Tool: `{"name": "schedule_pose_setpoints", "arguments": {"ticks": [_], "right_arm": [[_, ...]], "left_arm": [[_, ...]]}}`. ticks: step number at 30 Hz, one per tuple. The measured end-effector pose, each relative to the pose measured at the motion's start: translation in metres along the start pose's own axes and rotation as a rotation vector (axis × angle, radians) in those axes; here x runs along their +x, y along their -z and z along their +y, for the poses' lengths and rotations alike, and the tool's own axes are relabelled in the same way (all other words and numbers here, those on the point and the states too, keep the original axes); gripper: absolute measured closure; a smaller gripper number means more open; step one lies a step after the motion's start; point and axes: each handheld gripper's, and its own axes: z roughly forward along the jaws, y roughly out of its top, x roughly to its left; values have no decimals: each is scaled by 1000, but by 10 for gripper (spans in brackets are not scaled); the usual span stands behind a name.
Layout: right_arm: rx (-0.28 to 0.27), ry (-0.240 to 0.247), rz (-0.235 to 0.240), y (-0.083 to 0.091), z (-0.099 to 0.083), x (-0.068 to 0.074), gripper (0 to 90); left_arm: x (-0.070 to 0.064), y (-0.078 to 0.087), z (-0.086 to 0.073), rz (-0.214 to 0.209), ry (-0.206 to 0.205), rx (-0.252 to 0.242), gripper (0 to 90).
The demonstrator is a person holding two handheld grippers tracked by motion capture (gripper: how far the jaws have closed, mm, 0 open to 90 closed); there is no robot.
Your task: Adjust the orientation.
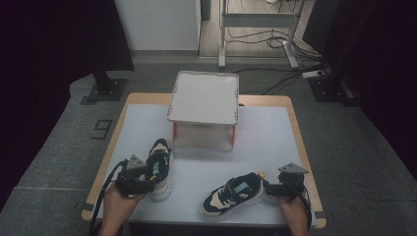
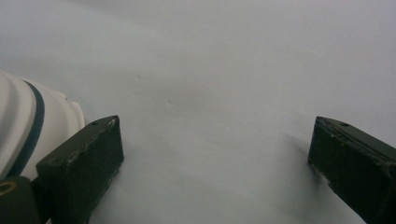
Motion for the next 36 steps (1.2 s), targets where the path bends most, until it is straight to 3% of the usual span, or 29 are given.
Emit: {"name": "schedule_pose_setpoints", "arguments": {"ticks": [7, 12, 16, 22, 30, 36], "right_arm": [[0, 0, 0, 0, 0, 0, 23], [-1, 2, -3, 0, 0, 0, 24], [-1, 1, -1, 0, 0, 0, 24], [-2, 3, -3, 0, 0, 0, 24], [-3, 5, -3, 0, 0, 0, 27], [-4, 5, -3, 0, 0, 0, 29]], "left_arm": [[9, -1, -8, 60, 54, 10, 126], [5, -15, -10, 78, 75, 13, 66], [2, -31, -13, 92, 83, 20, 70], [5, -46, -20, 64, 116, 19, 94], [7, -38, -22, 43, 58, 14, 198], [10, -31, -28, 32, 50, -11, 231]]}}
